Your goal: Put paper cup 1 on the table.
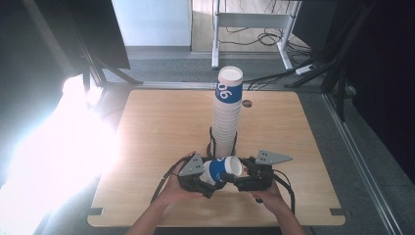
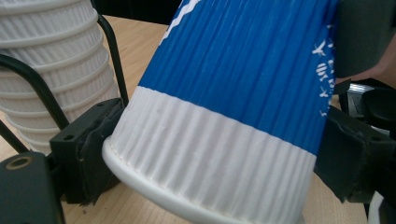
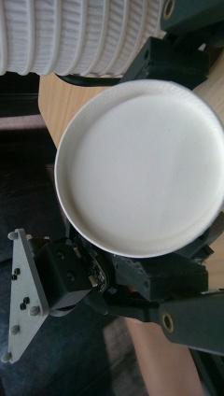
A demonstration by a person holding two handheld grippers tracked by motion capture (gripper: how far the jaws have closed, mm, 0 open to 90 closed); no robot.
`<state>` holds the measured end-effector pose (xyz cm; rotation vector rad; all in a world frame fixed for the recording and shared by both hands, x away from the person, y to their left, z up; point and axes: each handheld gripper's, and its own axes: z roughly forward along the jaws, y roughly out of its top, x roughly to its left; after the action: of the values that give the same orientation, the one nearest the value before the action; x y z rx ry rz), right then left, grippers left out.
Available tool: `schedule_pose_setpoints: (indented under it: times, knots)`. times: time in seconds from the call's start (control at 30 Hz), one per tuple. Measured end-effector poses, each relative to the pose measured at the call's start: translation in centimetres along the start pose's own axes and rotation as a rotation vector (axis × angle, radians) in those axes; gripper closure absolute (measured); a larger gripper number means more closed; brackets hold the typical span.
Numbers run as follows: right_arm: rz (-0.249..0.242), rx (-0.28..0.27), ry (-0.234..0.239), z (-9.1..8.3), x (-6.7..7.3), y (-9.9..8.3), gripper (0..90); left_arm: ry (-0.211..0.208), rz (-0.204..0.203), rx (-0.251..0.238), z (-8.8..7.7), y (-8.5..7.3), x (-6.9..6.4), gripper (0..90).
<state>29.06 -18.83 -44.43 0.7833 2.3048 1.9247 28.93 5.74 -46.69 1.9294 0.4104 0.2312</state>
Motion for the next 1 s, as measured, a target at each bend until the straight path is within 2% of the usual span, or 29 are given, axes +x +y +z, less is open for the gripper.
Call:
schedule_pose_setpoints:
  times: [0.27,0.4,0.6,0.63,0.67,0.83,1.0]
  knots:
    - [0.008,-0.001,-0.015,0.0,0.0,0.0,23.1,0.017,0.015,0.016,-0.3,0.1,0.2,11.9]
    - [0.010,-0.017,-0.038,-0.3,-0.1,0.2,20.2,0.042,0.019,0.048,-0.6,0.1,0.6,11.9]
    - [-0.006,-0.024,-0.065,-0.8,-0.2,0.4,19.7,0.089,0.054,0.122,-1.2,0.5,1.0,11.9]
    - [-0.017,-0.016,-0.072,-0.9,-0.1,0.4,19.6,0.107,0.079,0.159,-1.5,0.7,1.0,11.9]
    - [-0.017,-0.016,-0.072,-0.9,-0.1,0.4,19.6,0.107,0.079,0.159,-1.5,0.7,1.0,11.9]
    - [-0.035,0.010,-0.089,-0.9,-0.1,0.3,19.0,0.130,0.130,0.248,-1.9,1.1,1.1,11.9]
    - [-0.039,0.038,-0.084,-0.4,-0.1,0.0,18.5,0.141,0.187,0.324,-1.8,1.3,0.9,11.9]
